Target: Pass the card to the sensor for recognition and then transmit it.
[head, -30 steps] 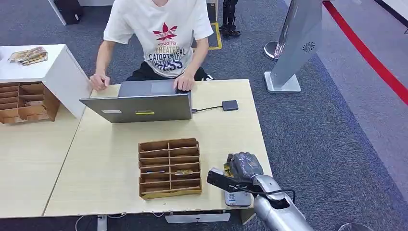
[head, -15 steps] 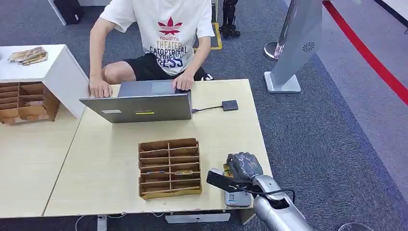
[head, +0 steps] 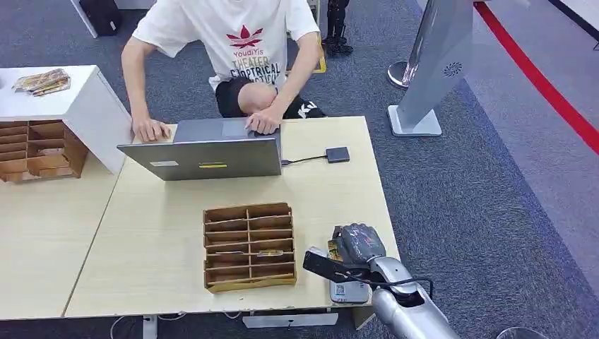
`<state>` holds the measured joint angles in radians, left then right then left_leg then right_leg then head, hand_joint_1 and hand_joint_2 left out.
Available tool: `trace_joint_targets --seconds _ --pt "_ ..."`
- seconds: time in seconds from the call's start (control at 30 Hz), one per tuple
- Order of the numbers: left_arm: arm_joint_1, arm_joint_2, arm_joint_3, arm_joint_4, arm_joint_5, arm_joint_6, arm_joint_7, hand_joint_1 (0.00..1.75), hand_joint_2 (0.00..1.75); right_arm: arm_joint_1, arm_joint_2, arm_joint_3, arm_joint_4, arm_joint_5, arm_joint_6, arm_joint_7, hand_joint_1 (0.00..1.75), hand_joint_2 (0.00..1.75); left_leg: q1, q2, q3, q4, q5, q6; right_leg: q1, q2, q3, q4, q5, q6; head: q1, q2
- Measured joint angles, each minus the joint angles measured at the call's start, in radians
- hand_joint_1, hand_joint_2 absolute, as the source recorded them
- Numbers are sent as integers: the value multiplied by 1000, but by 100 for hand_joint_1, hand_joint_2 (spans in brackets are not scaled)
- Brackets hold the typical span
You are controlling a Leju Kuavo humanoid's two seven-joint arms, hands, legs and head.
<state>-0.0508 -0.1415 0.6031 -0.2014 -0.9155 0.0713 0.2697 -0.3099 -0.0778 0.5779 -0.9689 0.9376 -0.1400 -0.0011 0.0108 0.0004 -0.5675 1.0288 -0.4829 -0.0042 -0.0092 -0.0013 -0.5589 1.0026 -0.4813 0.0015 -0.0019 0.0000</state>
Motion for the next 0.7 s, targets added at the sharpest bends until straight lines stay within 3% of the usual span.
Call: trace_joint_targets --seconds 0.7 --pt "1 -5 14 0 -6 0 0 0 0 12 3 -8 -29 42 -66 18 175 175 0 0 0 0 0 0 0 0 0 0 1 -1 0 0"
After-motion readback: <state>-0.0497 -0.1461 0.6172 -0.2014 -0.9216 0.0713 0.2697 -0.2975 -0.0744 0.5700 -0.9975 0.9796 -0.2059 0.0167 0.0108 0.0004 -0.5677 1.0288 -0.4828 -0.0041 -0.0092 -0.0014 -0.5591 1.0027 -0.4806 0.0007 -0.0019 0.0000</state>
